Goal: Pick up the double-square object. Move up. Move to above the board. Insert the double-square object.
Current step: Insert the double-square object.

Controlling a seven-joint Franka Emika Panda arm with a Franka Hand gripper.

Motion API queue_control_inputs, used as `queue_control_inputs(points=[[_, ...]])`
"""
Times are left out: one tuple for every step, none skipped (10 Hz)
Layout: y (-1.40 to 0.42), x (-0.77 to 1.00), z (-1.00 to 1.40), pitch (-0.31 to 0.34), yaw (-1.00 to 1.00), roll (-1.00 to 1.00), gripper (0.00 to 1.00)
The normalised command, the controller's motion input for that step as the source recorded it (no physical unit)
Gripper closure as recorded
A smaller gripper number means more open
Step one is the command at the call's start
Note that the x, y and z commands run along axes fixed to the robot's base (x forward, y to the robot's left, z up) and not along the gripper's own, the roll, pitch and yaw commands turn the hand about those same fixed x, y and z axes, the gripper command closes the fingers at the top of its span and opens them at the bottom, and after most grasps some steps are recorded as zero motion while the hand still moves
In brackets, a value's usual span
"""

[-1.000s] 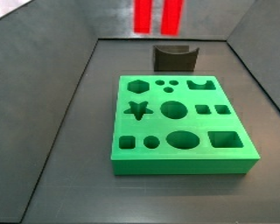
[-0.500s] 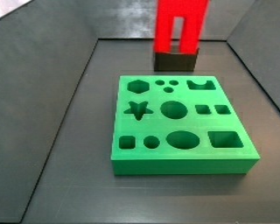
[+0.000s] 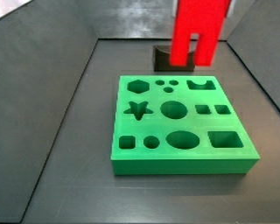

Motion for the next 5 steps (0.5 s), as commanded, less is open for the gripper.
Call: queue_control_inputs(points=[[-0.03, 1.00, -0.22, -0.037, 0.00, 0.03, 1.00], [-0.04, 1.00, -0.20, -0.047, 0.00, 0.03, 1.00], [-0.04, 1.00, -0.21, -0.050, 0.00, 0.03, 1.00], [-0.04, 1.00, -0.21, -0.050, 0.00, 0.04, 1.00], [-0.03, 1.00, -0.22, -0.050, 0.00, 0.04, 1.00]])
